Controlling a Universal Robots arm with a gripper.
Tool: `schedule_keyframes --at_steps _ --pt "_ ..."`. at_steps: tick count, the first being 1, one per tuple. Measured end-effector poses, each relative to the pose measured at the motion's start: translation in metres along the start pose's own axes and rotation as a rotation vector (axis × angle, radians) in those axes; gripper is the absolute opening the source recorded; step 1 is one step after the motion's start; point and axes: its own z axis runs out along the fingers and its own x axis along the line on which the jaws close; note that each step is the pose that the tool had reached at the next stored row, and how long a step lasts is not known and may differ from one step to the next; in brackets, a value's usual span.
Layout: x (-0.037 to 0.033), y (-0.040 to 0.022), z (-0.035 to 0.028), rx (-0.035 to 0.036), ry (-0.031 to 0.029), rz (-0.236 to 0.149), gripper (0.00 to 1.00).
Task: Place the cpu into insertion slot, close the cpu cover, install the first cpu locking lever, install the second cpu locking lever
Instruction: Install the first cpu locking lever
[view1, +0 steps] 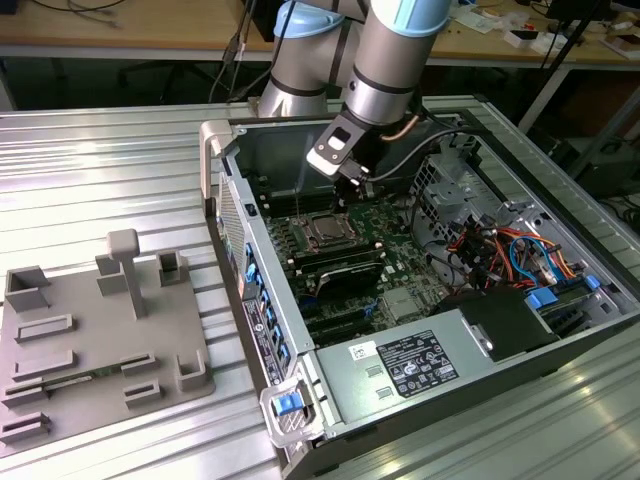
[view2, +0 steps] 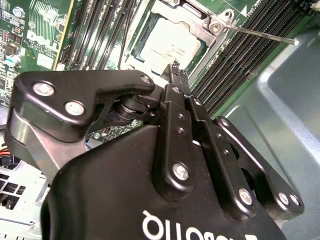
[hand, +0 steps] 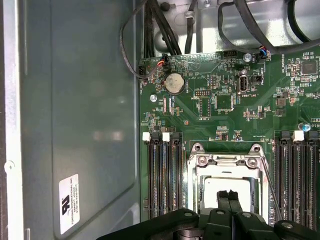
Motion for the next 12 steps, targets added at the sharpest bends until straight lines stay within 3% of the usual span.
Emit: schedule_keyframes --at_steps 4,12 --pt "-0.0001 -0.0032 0.0000 0.0001 -0.0001 0.000 0.11" --pt "-0.0002 -0.0214 0.0000 -0.0001 0.0000 0.000 0.11"
